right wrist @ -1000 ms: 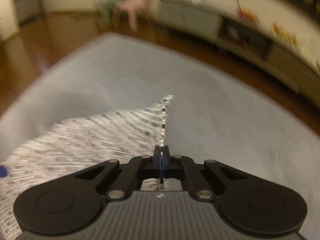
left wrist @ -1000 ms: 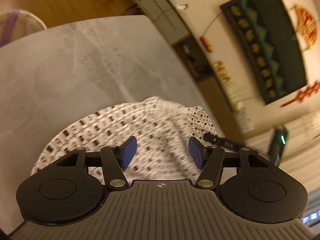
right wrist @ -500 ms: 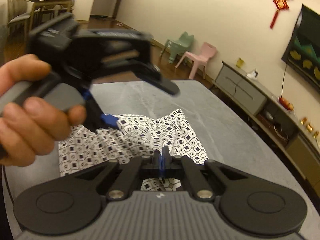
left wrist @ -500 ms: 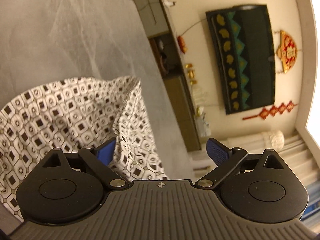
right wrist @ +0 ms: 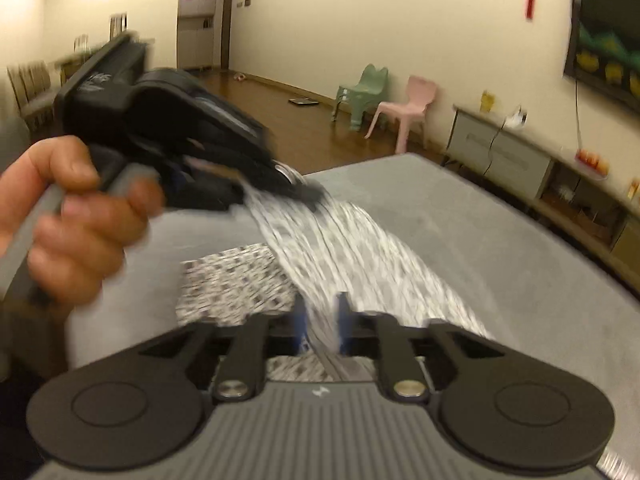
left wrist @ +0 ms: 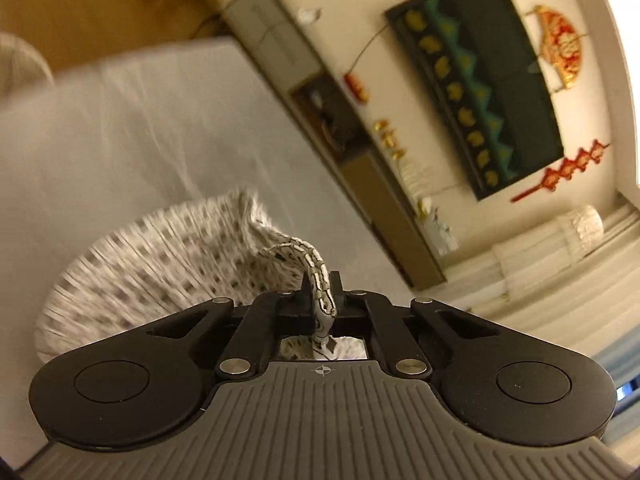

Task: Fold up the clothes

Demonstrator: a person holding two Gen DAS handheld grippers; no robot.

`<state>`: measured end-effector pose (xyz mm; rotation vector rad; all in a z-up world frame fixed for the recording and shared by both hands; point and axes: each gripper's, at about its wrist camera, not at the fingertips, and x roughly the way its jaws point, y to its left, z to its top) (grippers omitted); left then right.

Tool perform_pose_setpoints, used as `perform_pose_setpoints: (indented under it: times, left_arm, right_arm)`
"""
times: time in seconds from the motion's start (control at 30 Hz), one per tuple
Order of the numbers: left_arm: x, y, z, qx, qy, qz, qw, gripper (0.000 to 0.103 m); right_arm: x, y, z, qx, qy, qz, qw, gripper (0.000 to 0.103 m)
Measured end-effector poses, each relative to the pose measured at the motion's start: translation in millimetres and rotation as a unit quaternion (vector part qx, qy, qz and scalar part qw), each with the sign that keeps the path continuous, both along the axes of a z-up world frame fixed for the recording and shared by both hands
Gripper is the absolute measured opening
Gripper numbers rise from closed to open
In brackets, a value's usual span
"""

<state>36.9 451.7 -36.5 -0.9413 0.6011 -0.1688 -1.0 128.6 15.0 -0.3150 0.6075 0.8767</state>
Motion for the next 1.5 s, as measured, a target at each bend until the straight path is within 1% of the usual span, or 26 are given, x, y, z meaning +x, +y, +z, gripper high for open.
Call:
perform_pose_setpoints:
  times: [0.03, 0.07, 0.13, 0.2, 0.23, 0.3, 0.37, 0.43, 0.53, 0.6, 0.63, 0.73, 0.83, 0.87, 0.9, 0.93, 0.97, 1.03, 1.07, 1.1, 1.2, 1.27, 1.37, 1.4, 1.43, 1.5]
  left_arm:
    - [-6.4, 3.7, 0.4, 0.020, 0.013, 0.000, 0.9997, 0.000]
    - [-8.6, 3.3, -4.3, 0.035, 0.033, -0.006, 0.9989, 0.000]
    - [-9.0, -0.4, -16.2, 0.059, 0.071, -0.016, 0.9956, 0.000]
    - [-3.7, -6.8, -22.3, 0.085, 0.099, -0.016, 0.9913, 0.000]
    - [-0.8, -10.7, -22.9, 0.096, 0.106, -0.017, 0.9895, 0.000]
    - [4.4, -20.1, -20.8, 0.117, 0.110, -0.015, 0.9869, 0.000]
    - [0.6, -21.7, -17.5, 0.125, 0.102, 0.000, 0.9869, 0.000]
    - [-13.4, -17.2, -12.2, 0.117, 0.083, 0.019, 0.9895, 0.000]
    - [-20.0, -11.0, -22.9, 0.113, 0.103, 0.032, 0.9878, 0.000]
    - [-17.2, -3.8, -30.2, 0.101, 0.111, 0.033, 0.9881, 0.000]
    - [-16.5, -1.9, -31.4, 0.091, 0.104, 0.029, 0.9899, 0.000]
    - [-18.4, 1.6, -24.6, 0.036, 0.046, 0.017, 0.9982, 0.000]
    - [-17.8, 3.1, -17.7, -0.003, 0.008, 0.008, 0.9999, 0.000]
    - [-16.9, 3.8, -17.5, -0.011, 0.003, 0.006, 0.9999, 0.000]
    - [-15.9, 4.6, -18.1, -0.018, 0.001, 0.006, 0.9998, 0.000]
    - [-17.0, 7.6, -18.8, -0.029, -0.001, 0.011, 0.9995, 0.000]
    - [-19.5, 12.0, -19.7, -0.041, -0.004, 0.021, 0.9989, 0.000]
    - [-26.1, 23.7, -22.2, -0.055, 0.003, 0.047, 0.9974, 0.000]
    - [-26.1, 28.2, -26.5, -0.054, 0.021, 0.055, 0.9968, 0.000]
    - [-24.0, 31.8, -32.4, -0.049, 0.046, 0.059, 0.9959, 0.000]
    - [-11.0, 23.8, -43.6, 0.000, 0.103, 0.041, 0.9938, 0.000]
    - [-1.7, 16.8, -50.4, 0.036, 0.138, 0.026, 0.9894, 0.000]
    - [-2.3, 14.7, -49.8, 0.071, 0.151, 0.032, 0.9855, 0.000]
    - [-2.1, 13.5, -49.9, 0.077, 0.153, 0.035, 0.9847, 0.000]
    - [-2.0, 12.7, -50.3, 0.080, 0.156, 0.036, 0.9838, 0.000]
    - [0.4, 8.9, -51.5, 0.098, 0.164, 0.032, 0.9809, 0.000]
  right_arm:
    - [-1.9, -18.7, 4.5, 0.018, 0.014, -0.010, 1.000, 0.048]
    - [-3.5, -37.8, 8.7, 0.035, 0.028, -0.021, 0.999, 0.050]
    - [0.0, -86.7, 8.8, 0.054, 0.052, -0.079, 0.994, 0.050]
    - [5.3, -139.1, 1.0, 0.050, 0.069, -0.161, 0.983, 0.050]
    - [7.4, -164.7, -4.5, 0.044, 0.078, -0.203, 0.975, 0.050]
    - [6.2, -206.3, -16.2, 0.021, 0.091, -0.259, 0.961, 0.049]
    - [-4.4, -231.5, -26.9, -0.010, 0.095, -0.280, 0.955, 0.049]
    - [-19.2, -246.3, -37.2, -0.037, 0.093, -0.286, 0.953, 0.049]
    - [-40.6, -261.2, -56.4, -0.069, 0.094, -0.288, 0.950, 0.048]
    - [-52.3, -265.1, -59.8, -0.077, 0.087, -0.275, 0.954, 0.048]
    - [-56.9, -265.7, -59.9, -0.076, 0.083, -0.265, 0.958, 0.048]
    - [-65.8, -258.0, -55.9, -0.074, 0.065, -0.231, 0.968, 0.048]
    - [-68.8, -247.3, -49.3, -0.065, 0.065, -0.195, 0.977, 0.048]
    - [-69.6, -243.7, -47.3, -0.063, 0.064, -0.183, 0.979, 0.042]
    - [-68.0, -240.5, -47.7, -0.074, 0.062, -0.183, 0.978, 0.027]
    - [-66.4, -237.7, -47.9, -0.083, 0.059, -0.184, 0.978, 0.002]
    - [-64.8, -238.9, -44.6, -0.085, 0.053, -0.195, 0.976, 0.001]
    - [-64.4, -250.4, -30.5, -0.055, 0.065, -0.195, 0.977, 0.001]
    - [-64.7, -256.7, -23.2, -0.040, 0.075, -0.190, 0.978, 0.001]
    - [-65.3, -258.8, -23.1, -0.043, 0.082, -0.184, 0.979, 0.001]
    - [-67.0, -265.0, -23.0, -0.053, 0.104, -0.164, 0.980, 0.001]
    - [-69.8, -265.3, -28.6, -0.068, 0.115, -0.149, 0.980, 0.003]
    - [-76.1, -267.3, -36.0, -0.071, 0.125, -0.138, 0.980, 0.013]
    - [-76.3, -272.0, -33.0, -0.059, 0.131, -0.137, 0.980, 0.016]
    - [-76.2, -277.3, -29.9, -0.047, 0.138, -0.137, 0.980, 0.016]
    - [-68.4, -302.4, -19.7, -0.012, 0.144, -0.168, 0.975, 0.016]
